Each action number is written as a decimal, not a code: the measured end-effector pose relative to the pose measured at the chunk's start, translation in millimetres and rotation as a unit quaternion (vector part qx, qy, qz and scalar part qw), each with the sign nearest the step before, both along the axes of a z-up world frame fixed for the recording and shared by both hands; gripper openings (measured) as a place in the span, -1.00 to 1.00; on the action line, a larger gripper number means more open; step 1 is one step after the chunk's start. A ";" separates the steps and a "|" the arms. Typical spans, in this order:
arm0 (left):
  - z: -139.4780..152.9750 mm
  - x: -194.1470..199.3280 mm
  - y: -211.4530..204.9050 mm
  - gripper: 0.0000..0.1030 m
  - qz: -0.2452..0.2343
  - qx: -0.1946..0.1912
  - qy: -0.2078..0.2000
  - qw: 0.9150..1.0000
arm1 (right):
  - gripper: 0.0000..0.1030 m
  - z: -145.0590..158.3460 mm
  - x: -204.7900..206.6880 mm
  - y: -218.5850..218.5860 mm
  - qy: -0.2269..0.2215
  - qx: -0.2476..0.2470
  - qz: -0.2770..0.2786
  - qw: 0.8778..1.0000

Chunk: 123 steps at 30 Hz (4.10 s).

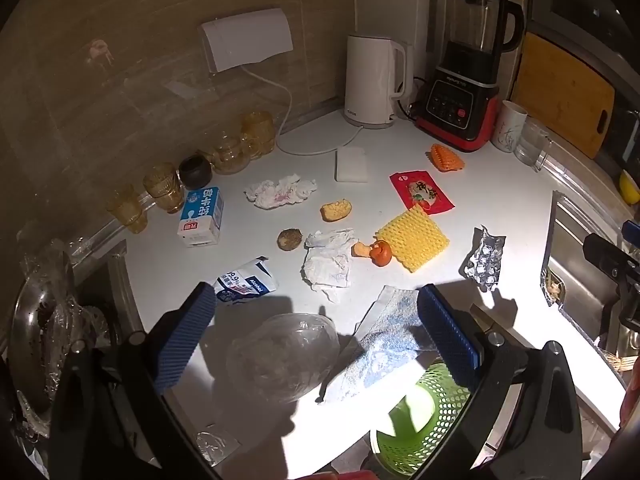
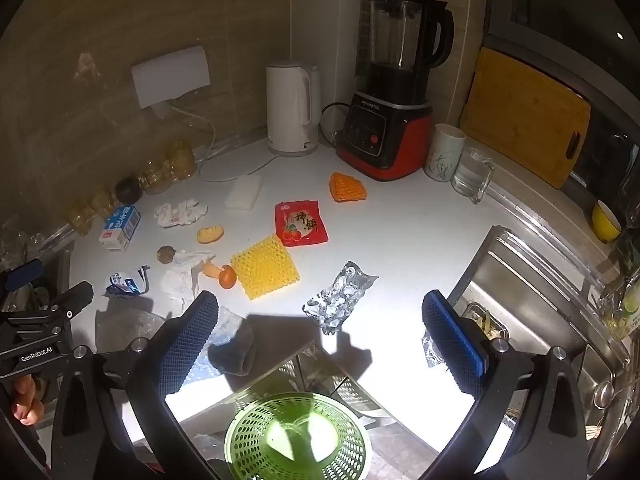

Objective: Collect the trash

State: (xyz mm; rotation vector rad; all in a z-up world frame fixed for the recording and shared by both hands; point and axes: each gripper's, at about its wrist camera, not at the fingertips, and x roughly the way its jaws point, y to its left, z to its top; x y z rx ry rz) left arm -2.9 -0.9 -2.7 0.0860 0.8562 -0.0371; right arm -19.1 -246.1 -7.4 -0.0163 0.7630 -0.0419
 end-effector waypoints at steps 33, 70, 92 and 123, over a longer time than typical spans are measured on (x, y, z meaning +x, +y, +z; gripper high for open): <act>-1.3 1.4 -1.8 0.88 -0.006 -0.015 0.009 1.000 | 0.96 -6.6 1.5 8.3 0.005 -0.009 0.005 1.000; -1.1 -0.6 -1.9 0.88 -0.006 -0.018 0.010 1.000 | 0.96 -12.4 -4.0 18.3 0.010 -0.016 0.012 1.000; -24.6 -9.9 22.8 0.88 -0.049 -0.022 -0.001 0.999 | 0.96 -36.2 -3.2 34.6 0.021 0.003 0.025 0.999; -184.4 33.6 77.7 -0.42 -0.150 -0.023 0.101 0.983 | 0.96 -175.8 52.4 86.6 0.117 0.040 -0.022 0.992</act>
